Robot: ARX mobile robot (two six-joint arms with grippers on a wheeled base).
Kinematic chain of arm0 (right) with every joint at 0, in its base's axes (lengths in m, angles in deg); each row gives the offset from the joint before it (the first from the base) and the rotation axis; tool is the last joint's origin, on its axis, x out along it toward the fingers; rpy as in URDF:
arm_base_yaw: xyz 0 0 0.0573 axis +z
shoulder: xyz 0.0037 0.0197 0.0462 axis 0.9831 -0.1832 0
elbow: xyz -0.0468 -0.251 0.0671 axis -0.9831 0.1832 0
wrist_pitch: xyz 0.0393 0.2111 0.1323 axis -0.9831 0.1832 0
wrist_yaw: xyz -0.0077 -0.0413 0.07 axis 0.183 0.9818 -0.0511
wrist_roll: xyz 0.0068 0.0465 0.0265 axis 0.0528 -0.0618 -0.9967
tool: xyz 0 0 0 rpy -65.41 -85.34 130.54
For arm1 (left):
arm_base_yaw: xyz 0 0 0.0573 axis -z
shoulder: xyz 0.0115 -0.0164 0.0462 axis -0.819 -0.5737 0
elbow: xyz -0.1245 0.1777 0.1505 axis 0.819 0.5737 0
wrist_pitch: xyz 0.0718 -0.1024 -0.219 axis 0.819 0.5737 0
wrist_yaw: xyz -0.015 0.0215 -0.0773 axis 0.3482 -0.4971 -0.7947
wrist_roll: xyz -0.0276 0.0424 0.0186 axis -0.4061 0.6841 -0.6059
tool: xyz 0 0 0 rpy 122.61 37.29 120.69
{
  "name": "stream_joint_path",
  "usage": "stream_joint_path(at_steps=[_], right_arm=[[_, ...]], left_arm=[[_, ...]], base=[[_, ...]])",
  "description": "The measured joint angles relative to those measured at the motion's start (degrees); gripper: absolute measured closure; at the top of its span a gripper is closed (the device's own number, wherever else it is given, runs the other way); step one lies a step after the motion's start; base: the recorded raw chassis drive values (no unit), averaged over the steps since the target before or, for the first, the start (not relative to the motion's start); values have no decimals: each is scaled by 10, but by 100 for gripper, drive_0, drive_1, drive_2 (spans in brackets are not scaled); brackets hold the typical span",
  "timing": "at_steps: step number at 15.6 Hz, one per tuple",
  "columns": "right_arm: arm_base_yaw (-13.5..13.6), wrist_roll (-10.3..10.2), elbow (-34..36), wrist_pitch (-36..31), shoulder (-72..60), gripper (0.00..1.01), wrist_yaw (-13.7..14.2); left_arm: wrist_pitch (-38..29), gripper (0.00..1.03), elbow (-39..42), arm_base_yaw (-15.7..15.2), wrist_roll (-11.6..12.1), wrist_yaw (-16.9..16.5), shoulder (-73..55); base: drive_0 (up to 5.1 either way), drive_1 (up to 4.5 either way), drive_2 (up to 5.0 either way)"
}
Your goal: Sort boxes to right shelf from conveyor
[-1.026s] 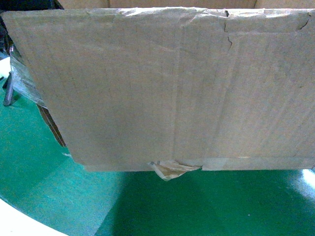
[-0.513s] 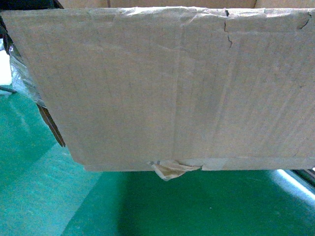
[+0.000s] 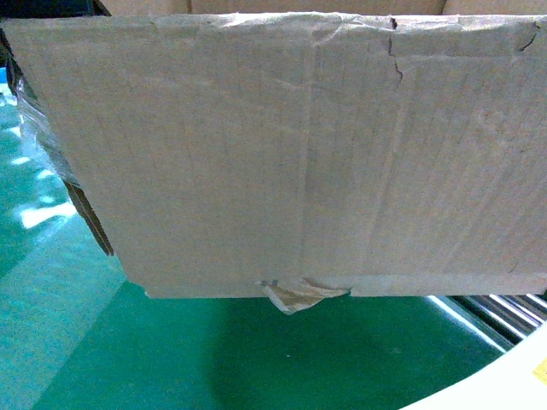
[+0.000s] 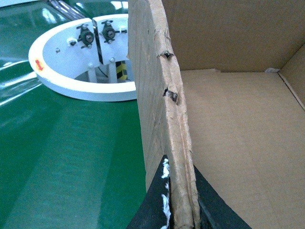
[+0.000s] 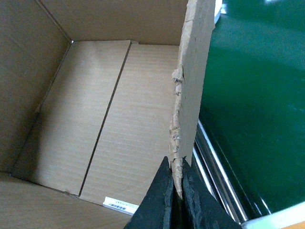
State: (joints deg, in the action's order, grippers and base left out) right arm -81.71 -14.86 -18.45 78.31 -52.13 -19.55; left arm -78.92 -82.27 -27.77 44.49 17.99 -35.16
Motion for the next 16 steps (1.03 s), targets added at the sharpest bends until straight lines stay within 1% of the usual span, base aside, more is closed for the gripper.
stream_joint_path(at_steps=[16], right_arm=[[0,0,0,0,1,99,0]], left_arm=[[0,99,0,0,0,0,0]], base=[[-161,-161,-161]])
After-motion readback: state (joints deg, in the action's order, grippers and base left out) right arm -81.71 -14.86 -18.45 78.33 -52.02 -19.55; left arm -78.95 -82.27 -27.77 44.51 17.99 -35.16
